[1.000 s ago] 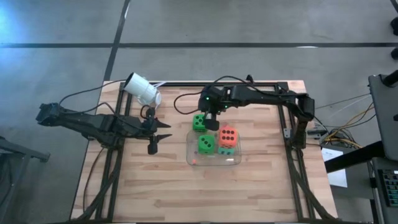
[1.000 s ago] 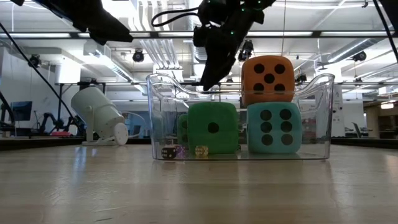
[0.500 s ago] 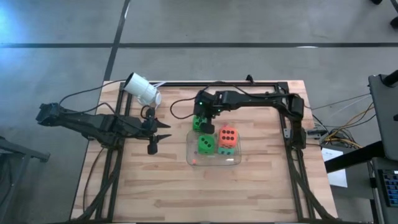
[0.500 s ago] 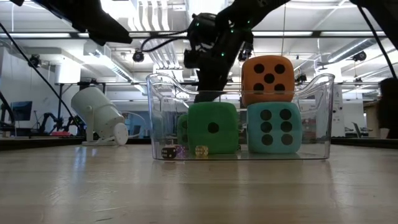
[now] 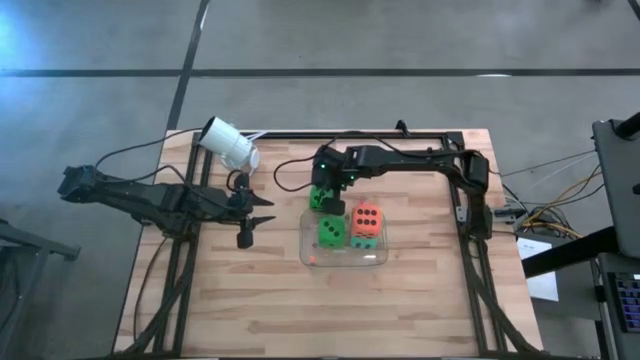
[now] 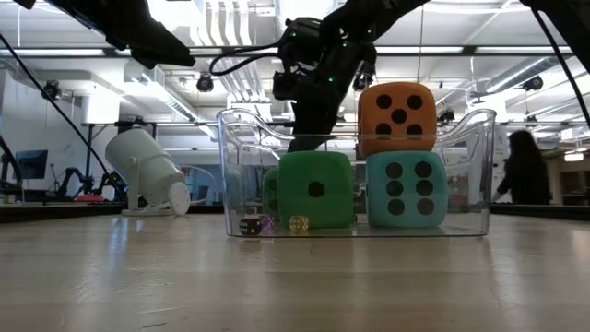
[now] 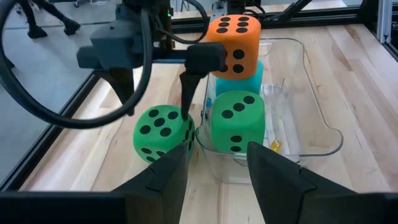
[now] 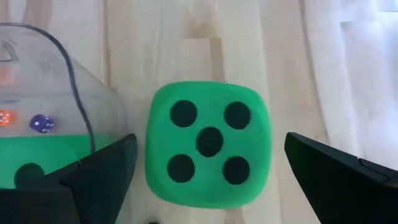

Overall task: Pick & Place Dice
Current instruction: Put the large green die into the transparent bin

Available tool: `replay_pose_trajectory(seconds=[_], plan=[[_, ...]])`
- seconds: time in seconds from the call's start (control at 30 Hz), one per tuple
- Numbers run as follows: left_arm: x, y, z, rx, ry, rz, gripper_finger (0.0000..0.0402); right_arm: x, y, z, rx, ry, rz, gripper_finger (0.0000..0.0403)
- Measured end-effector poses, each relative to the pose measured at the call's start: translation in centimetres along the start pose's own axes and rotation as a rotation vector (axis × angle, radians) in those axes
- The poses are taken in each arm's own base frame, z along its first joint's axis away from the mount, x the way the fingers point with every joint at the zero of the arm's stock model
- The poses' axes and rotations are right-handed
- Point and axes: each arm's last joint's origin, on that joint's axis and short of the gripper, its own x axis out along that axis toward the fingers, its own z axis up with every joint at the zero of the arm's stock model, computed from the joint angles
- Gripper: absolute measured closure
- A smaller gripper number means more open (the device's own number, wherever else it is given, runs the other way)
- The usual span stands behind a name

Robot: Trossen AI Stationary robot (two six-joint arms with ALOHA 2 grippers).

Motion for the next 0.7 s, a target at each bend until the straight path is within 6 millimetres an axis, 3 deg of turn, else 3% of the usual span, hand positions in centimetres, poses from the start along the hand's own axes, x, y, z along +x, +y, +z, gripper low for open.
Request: replay_pose_trajectory(seconds=[0.7], plan=[[0.0,0.0,0.0,-0.025,-0.002,-0.001,0.0231,0.9,0.0,-0.2,0.018,0.023,-0.002,0.0003]])
